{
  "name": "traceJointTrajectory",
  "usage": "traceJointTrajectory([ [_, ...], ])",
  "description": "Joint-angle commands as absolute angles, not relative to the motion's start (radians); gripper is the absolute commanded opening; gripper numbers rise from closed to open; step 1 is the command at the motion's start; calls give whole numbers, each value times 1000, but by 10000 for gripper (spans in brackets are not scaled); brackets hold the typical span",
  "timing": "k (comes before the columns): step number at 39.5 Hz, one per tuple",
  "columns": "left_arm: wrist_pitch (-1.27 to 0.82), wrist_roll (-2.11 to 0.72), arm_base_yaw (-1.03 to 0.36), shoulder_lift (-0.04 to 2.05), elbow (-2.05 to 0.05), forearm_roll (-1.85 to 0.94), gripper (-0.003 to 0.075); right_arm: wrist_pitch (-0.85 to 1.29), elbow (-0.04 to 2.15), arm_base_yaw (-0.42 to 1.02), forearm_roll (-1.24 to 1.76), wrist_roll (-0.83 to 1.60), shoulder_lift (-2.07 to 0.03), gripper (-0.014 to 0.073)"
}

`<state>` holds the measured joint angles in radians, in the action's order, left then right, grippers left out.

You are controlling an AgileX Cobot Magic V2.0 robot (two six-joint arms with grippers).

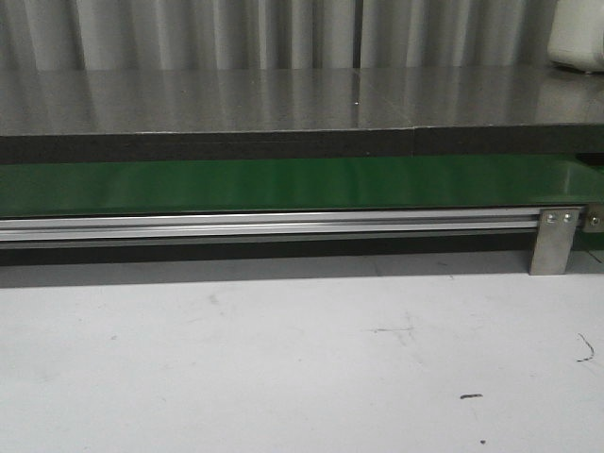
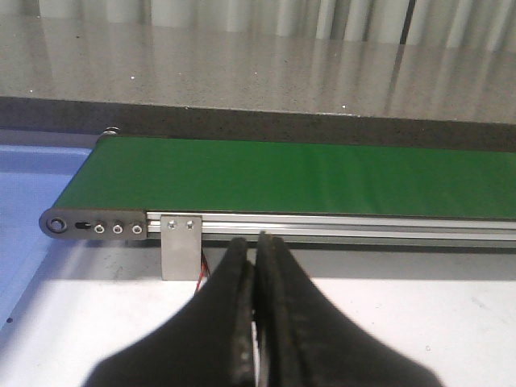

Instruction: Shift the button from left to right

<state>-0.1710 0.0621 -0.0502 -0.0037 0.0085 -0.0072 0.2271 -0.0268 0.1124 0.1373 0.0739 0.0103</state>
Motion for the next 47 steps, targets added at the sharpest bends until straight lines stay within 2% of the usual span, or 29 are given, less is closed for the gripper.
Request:
traceJointTrajectory([
  [1,-92,69,-50,-23,38,-9,-21,149,-18,111,129,79,27,-68],
  [41,-81,69,-50,-23,38,-9,-21,144,-18,111,129,79,27,-68],
  [47,44,69,-50,-23,36,-25,-21,91,-18,111,129,79,27,-68],
])
